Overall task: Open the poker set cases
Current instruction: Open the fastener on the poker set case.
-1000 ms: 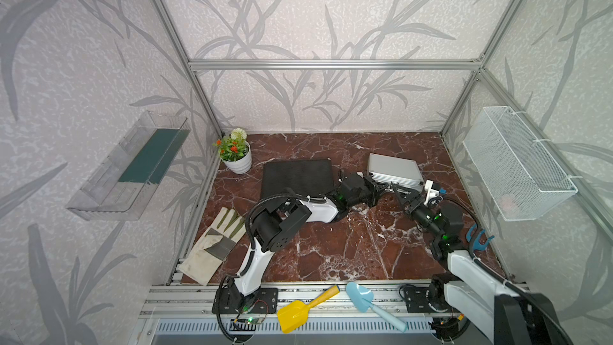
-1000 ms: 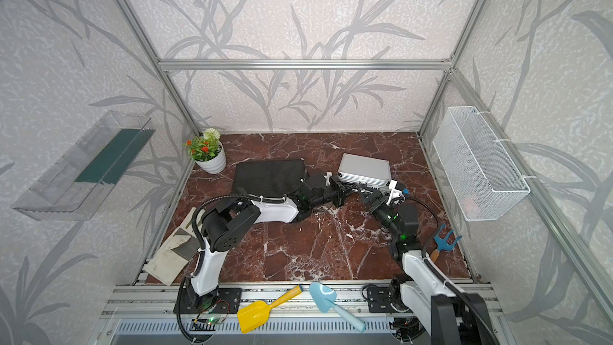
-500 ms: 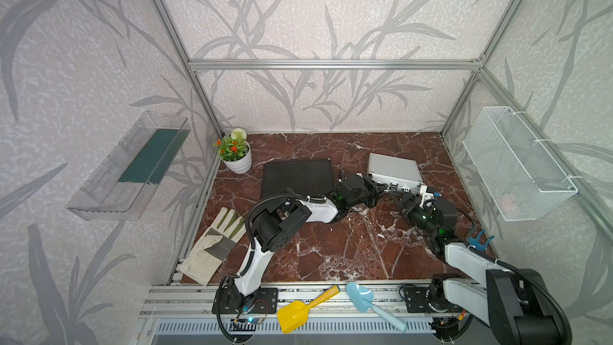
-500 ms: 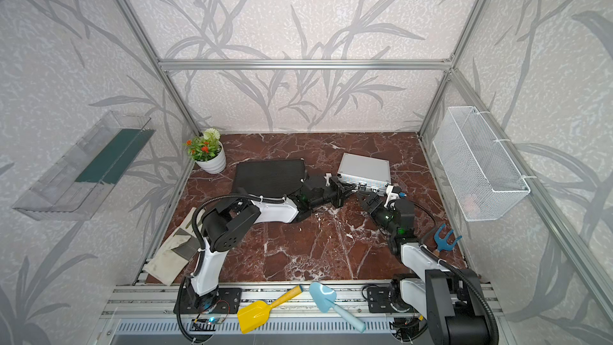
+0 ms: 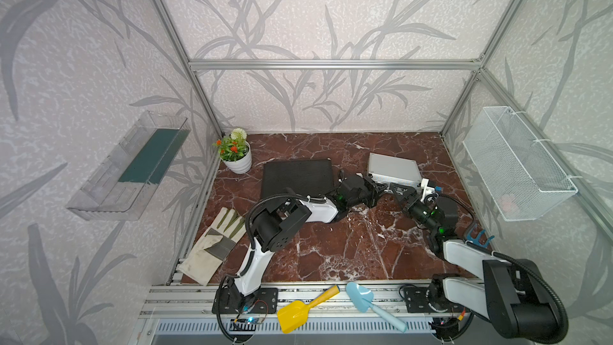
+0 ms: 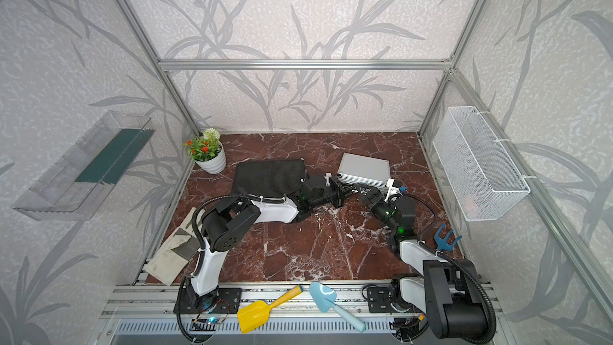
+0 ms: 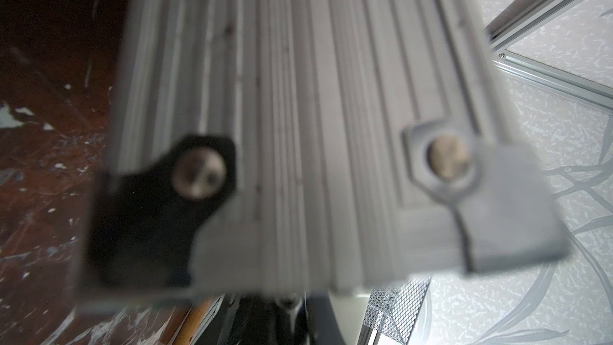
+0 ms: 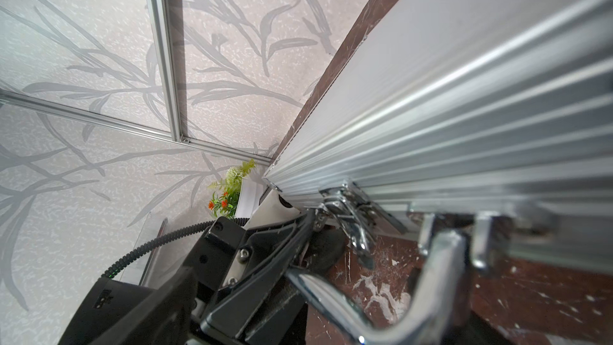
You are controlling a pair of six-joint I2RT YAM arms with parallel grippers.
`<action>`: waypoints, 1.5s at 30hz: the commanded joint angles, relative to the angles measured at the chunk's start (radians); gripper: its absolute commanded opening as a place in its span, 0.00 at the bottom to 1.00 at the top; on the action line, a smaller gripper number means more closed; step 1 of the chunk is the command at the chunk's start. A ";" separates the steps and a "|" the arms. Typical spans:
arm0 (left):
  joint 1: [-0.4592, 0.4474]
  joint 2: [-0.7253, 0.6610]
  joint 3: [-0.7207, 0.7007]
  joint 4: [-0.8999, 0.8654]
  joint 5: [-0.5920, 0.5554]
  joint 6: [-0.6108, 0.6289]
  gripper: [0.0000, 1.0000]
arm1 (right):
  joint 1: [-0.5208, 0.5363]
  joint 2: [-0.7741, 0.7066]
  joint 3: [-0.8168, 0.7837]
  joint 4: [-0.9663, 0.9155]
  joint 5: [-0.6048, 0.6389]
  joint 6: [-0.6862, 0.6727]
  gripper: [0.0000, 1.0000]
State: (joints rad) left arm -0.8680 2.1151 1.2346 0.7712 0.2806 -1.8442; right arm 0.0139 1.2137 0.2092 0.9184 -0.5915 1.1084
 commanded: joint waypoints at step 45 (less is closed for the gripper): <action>0.012 0.044 -0.004 0.142 -0.019 -0.062 0.00 | 0.007 0.100 0.033 0.488 -0.036 0.336 0.89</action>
State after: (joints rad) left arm -0.8627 2.1429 1.2346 0.8673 0.2653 -1.8641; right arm 0.0143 1.3575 0.2127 1.2762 -0.6277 1.4376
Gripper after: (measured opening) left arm 0.052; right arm 0.889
